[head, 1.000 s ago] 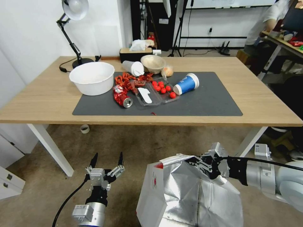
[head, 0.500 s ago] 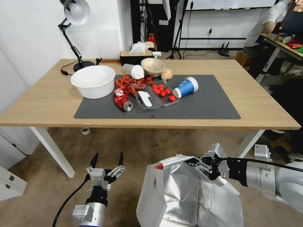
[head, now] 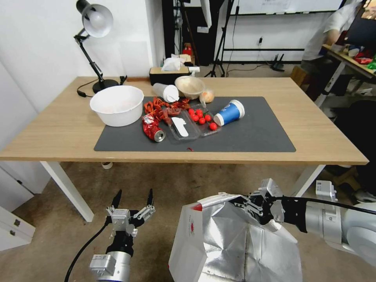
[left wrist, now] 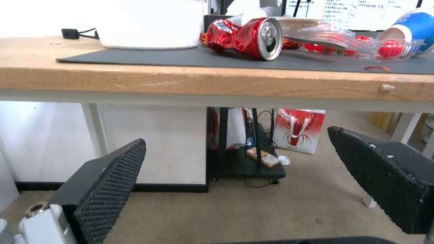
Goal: Pick up the food delivery bag from the floor and place it on the table.
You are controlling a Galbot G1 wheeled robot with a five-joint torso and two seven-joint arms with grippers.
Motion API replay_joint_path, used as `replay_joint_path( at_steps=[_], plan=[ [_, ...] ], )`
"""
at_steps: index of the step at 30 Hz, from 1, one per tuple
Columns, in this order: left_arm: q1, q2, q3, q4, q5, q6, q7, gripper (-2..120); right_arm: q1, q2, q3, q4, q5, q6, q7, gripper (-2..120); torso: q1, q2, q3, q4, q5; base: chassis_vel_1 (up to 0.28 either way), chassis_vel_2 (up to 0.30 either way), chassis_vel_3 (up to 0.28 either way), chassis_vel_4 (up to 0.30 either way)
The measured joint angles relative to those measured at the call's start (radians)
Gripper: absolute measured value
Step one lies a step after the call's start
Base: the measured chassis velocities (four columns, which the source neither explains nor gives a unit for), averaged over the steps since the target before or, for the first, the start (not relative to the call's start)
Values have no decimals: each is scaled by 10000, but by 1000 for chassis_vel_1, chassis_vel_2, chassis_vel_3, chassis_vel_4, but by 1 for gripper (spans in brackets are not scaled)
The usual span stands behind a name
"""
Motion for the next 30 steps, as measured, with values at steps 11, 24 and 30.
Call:
replay_joint_path(
  at_steps=[11,24,30],
  plan=[
    [2,20,-20,-4,-6,-10,-46,100,13,19,0,-7,-1,-1,7,0,208,469,262,1,-1,0,0,0,0],
    [12,-24,26,-112,-15,43,-27,100,31,26,-7,-12,4,0,10,0,471,1088,614,0,-1,0,0,0,0],
    [60,-39,13,-99,-20,91,-30,100,32,30,-4,-11,5,-1,1,0,621,1425,801,1,-1,0,0,0,0]
  ],
)
